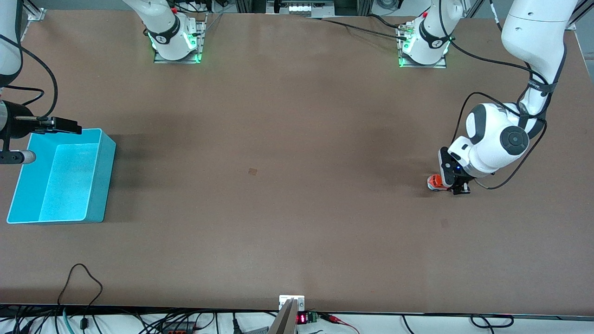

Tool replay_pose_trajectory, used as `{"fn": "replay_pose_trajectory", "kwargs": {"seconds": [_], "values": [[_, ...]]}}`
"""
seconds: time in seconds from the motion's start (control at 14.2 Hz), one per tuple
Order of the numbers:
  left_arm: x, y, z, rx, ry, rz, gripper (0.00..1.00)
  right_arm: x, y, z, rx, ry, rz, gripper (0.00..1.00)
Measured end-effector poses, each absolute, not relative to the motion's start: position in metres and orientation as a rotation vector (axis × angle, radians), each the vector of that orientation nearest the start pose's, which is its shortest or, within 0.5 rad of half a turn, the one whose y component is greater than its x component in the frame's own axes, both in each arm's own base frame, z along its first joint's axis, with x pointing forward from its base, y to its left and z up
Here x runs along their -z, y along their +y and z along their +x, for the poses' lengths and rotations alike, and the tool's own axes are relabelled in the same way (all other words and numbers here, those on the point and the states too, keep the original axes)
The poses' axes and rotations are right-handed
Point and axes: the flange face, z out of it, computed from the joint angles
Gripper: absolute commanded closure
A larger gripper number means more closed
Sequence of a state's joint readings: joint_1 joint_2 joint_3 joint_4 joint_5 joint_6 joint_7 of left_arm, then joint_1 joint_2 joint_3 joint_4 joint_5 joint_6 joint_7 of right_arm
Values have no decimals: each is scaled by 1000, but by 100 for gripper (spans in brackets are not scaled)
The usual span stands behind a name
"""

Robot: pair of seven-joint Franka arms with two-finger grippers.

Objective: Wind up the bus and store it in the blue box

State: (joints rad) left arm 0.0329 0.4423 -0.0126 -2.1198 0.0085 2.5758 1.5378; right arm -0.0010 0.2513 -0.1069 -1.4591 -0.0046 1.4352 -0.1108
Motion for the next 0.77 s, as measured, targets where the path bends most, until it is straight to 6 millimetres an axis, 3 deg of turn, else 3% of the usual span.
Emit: {"fn": "replay_pose_trajectory", "kwargs": {"seconds": [0.35,0.77], "values": [[-203,13,579,19,2154,-2272,88,-520,-59,602,-437,-3,-3112,0],[-202,18,578,7,2063,-2365,89,-520,-59,602,-435,-182,-3090,0]]}}
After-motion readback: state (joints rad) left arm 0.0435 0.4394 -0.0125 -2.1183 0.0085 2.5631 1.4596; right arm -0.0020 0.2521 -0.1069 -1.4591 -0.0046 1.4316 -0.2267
